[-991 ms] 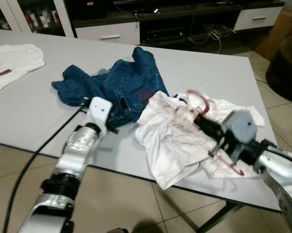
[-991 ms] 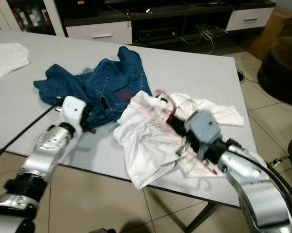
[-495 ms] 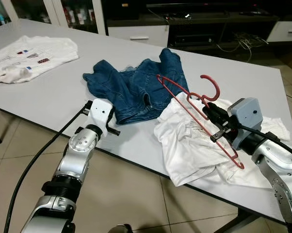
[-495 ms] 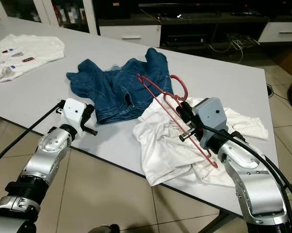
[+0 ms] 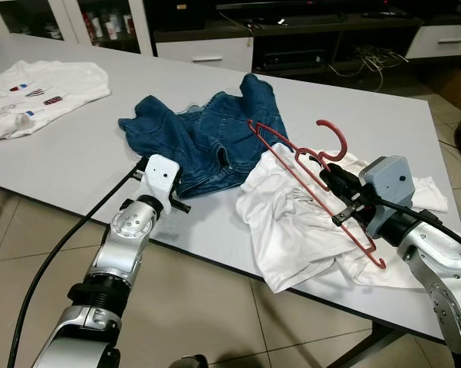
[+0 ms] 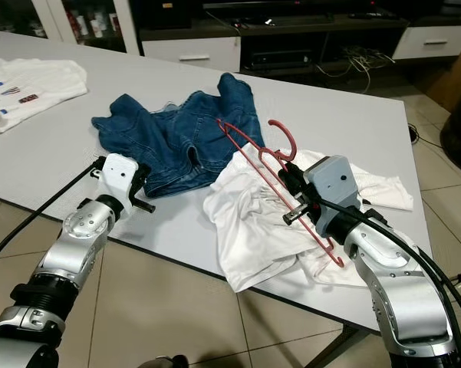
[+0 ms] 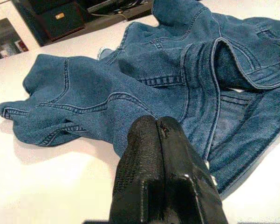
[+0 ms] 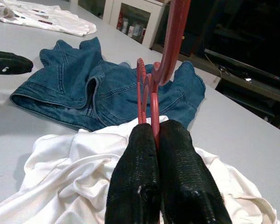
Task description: Hang hanger
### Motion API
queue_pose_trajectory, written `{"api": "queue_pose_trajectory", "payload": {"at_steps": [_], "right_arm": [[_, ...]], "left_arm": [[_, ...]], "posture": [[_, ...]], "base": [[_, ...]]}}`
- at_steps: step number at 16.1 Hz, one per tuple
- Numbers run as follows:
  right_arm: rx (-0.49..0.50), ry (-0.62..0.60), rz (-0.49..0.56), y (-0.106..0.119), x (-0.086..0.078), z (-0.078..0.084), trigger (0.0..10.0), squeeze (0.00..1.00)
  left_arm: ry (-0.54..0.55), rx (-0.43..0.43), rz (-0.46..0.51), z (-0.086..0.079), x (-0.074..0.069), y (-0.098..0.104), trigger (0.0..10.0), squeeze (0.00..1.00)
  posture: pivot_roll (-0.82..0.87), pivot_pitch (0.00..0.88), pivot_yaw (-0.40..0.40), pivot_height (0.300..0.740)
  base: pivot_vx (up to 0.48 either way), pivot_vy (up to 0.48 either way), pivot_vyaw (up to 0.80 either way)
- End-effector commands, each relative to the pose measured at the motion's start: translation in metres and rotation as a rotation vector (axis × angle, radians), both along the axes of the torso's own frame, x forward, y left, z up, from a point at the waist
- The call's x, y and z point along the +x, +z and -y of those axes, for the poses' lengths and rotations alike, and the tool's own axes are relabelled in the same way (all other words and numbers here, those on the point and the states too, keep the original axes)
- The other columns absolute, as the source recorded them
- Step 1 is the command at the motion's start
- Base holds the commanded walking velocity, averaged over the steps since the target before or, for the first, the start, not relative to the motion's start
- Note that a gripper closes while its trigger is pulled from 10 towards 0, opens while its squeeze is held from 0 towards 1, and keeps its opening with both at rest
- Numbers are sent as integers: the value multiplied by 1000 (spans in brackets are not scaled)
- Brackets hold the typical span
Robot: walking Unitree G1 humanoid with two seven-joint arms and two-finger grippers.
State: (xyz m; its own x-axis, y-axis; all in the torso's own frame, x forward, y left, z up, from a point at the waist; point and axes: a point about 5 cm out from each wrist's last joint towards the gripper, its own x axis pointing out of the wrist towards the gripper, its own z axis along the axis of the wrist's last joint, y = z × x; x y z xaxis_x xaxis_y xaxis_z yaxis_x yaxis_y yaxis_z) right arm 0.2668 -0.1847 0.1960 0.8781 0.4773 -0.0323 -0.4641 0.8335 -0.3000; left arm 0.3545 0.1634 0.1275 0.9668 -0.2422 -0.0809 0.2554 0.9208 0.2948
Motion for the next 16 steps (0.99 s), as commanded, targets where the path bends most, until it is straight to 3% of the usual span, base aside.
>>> {"api": "queue_pose_trajectory", "payload": {"at_steps": [1, 6, 16], "right_arm": [[8, -1, 6, 3, -2, 1, 10000, 0], [7, 2, 8, 3, -2, 1, 10000, 0], [8, 0, 1, 1, -4, 1, 10000, 0]], "left_arm": [[23, 7, -5, -3, 3, 1, 10000, 0], [56, 5, -4, -8, 4, 2, 10000, 0], [55, 11, -5, -7, 4, 1, 10000, 0]], "posture": [[1, 64, 33, 740], [1, 61, 32, 740], [-1, 66, 34, 740]], "base": [[0, 0, 0], [112, 0, 0], [371, 0, 0]]}}
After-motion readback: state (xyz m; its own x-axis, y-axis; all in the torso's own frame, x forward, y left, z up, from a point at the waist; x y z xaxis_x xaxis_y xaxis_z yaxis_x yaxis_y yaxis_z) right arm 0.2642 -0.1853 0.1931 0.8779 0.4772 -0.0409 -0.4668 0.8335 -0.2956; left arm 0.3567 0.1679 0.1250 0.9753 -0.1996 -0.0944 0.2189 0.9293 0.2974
